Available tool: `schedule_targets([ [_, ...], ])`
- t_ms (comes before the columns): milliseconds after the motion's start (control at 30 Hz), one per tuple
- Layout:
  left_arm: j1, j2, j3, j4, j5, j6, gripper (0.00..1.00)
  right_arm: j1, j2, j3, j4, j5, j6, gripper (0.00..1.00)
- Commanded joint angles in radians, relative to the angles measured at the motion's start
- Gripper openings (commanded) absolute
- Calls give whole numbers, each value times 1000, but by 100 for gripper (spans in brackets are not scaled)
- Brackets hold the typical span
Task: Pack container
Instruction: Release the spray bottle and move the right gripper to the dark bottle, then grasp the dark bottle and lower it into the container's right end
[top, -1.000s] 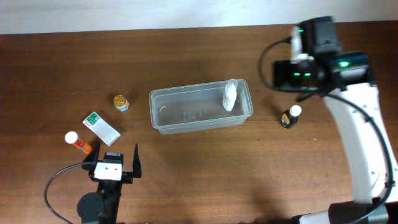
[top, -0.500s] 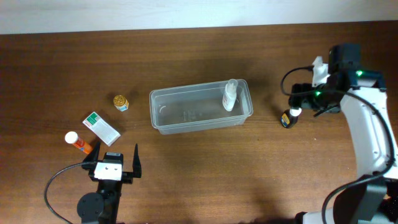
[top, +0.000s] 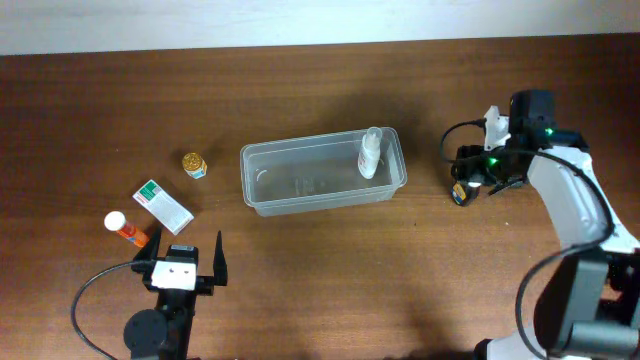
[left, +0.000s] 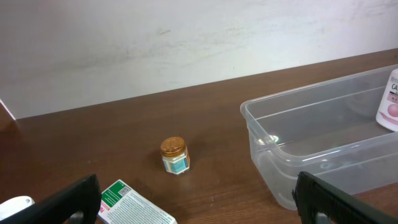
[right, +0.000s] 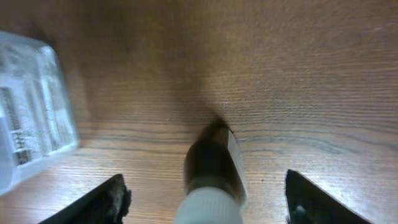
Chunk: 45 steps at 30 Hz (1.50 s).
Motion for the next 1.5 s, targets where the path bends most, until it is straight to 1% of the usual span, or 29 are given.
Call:
schedule_targets([
  [0, 5, -6, -6, 0, 11, 10, 99, 1, 60, -13, 8, -20, -6, 69],
  [67, 5, -6, -6, 0, 11, 10, 99, 1, 83, -13, 11, -20, -6, 69],
  [133, 5, -6, -6, 0, 11, 10, 99, 1, 105, -13, 11, -20, -6, 65],
  [267, 5, -6, -6, 0, 11, 10, 99, 1, 113, -13, 13, -20, -6, 50],
  [300, 5, -6, -6, 0, 11, 10, 99, 1, 113, -13, 11, -20, -6, 43],
  [333, 5, -6, -6, 0, 11, 10, 99, 1, 113, -13, 11, -20, -6, 40],
  [400, 5, -6, -6, 0, 11, 10, 99, 1, 113, -13, 11, -20, -6, 34],
  [500, 5, -6, -6, 0, 11, 10, 99, 1, 112, -12, 10, -20, -6, 30],
  [700, 5, -6, -6, 0, 11, 10, 99, 1, 93, 10, -25, -24, -3, 28],
  [800, 5, -6, -6, 0, 11, 10, 99, 1, 63, 63, -86, -27, -3, 27],
  [1033, 5, -6, -6, 0, 11, 10, 99, 1, -38, 262, -294, -28, -3, 28],
  [1133, 5, -6, -6, 0, 11, 10, 99, 11, -76, 323, -354, -31, -3, 28],
  [1267, 5, -6, -6, 0, 11, 10, 99, 72, -140, 379, -396, -31, -3, 28],
  [1367, 5, -6, -6, 0, 11, 10, 99, 148, -180, 380, -395, -26, 20, 28],
  [1467, 5, -6, -6, 0, 11, 10, 99, 222, -185, 380, -395, -11, 49, 28],
])
